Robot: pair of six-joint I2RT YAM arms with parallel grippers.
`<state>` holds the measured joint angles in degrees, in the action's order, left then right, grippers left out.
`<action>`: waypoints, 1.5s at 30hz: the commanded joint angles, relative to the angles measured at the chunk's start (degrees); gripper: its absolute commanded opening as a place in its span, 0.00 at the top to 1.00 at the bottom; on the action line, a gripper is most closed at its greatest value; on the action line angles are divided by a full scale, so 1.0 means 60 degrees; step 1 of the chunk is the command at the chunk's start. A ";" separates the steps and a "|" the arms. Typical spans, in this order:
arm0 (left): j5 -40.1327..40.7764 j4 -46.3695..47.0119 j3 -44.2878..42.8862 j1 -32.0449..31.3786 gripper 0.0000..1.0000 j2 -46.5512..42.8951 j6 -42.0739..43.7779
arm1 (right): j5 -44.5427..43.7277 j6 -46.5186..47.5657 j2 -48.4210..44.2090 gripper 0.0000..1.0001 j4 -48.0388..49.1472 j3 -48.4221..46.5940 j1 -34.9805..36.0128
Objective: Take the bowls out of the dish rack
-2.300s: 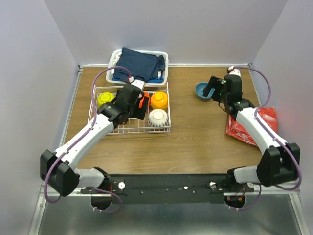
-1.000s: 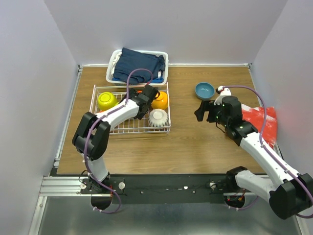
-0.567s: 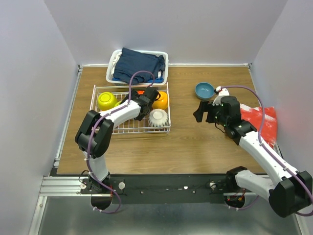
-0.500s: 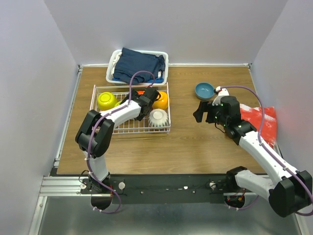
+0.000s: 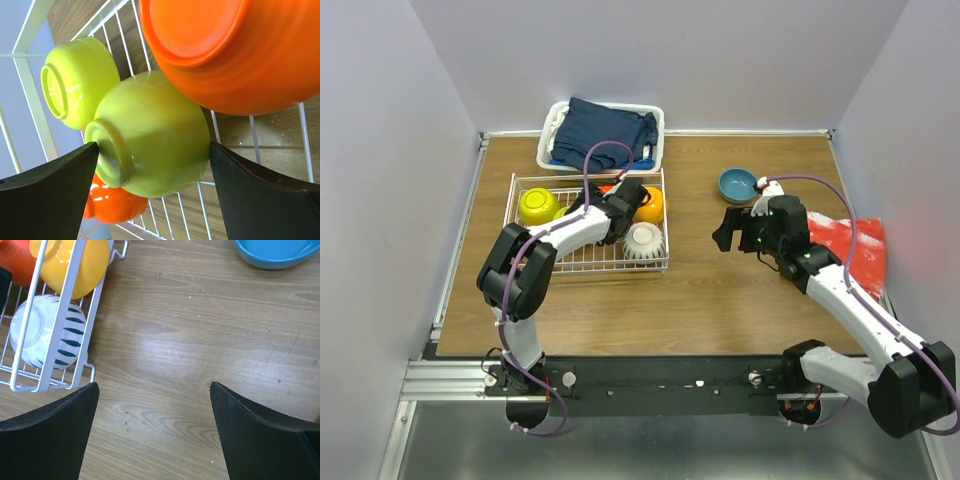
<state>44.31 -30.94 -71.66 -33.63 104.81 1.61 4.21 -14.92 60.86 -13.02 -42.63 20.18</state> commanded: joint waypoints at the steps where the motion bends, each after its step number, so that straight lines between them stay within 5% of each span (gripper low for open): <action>1: 0.0202 0.0308 0.0371 0.0126 0.01 0.0490 -0.0926 | 0.0324 0.0055 0.0139 0.00 0.0075 0.0059 0.0020; 28: 0.2252 -0.0527 -0.0405 0.0023 0.01 0.0432 -0.0385 | 0.0515 -0.0004 0.0257 0.01 0.0016 0.0045 0.0034; 36: 0.2370 -0.0630 -0.0698 0.0024 0.11 0.0168 -0.0077 | 0.0529 -0.0019 0.0155 0.01 0.0074 0.0103 0.0034; 45: 0.2063 -0.0703 -0.0699 0.0023 0.11 0.0197 -0.0077 | 0.0529 -0.0019 0.0125 0.01 0.0089 0.0147 0.0034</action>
<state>54.46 -33.30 -74.89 -34.09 107.15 0.75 6.72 -14.94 62.24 -13.04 -42.57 20.18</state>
